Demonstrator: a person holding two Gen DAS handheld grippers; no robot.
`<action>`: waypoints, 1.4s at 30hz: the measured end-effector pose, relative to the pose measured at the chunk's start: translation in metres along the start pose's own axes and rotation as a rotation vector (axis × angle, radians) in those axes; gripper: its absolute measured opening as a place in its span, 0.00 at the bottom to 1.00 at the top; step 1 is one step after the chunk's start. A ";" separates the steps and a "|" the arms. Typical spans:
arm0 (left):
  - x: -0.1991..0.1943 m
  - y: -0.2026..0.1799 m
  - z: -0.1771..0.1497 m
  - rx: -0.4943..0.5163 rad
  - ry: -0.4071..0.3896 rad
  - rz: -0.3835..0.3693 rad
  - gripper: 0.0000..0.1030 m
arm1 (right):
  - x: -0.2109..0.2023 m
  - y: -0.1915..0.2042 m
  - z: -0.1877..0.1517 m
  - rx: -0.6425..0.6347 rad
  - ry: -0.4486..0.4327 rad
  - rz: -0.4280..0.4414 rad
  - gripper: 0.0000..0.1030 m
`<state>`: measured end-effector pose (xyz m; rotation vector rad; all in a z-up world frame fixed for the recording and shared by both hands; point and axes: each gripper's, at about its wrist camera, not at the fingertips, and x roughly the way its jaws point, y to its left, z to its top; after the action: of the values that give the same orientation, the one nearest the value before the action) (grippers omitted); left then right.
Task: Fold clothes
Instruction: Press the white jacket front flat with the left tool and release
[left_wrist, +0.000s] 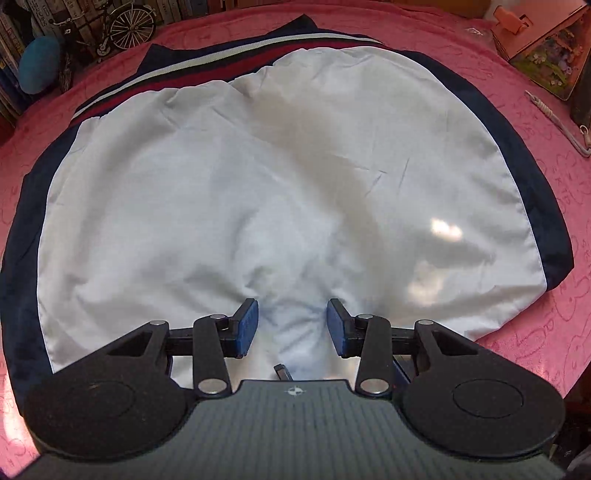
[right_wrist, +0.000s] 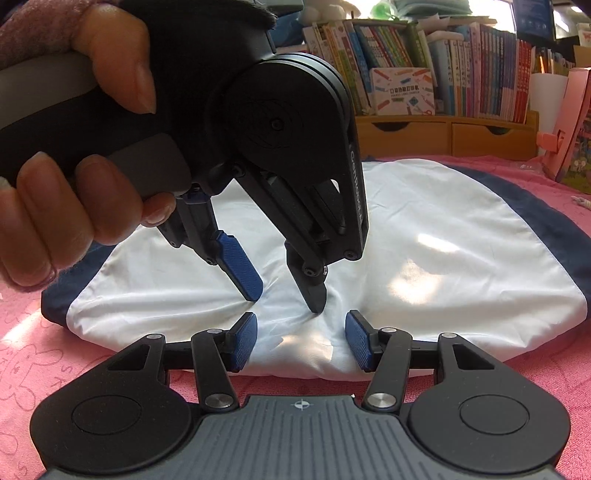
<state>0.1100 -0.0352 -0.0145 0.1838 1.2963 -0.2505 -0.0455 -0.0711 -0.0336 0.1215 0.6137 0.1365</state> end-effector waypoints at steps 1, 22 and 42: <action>0.001 -0.002 0.001 0.002 -0.005 0.011 0.38 | 0.000 0.000 0.000 -0.002 0.000 0.001 0.44; 0.044 0.029 0.123 -0.249 -0.252 0.089 0.44 | 0.000 0.000 -0.001 -0.003 0.001 0.007 0.37; -0.019 0.016 0.094 -0.145 -0.334 0.119 0.44 | -0.003 0.002 -0.004 -0.012 0.001 0.007 0.37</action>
<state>0.1964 -0.0437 0.0287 0.0903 0.9637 -0.0803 -0.0503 -0.0690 -0.0353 0.1116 0.6137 0.1477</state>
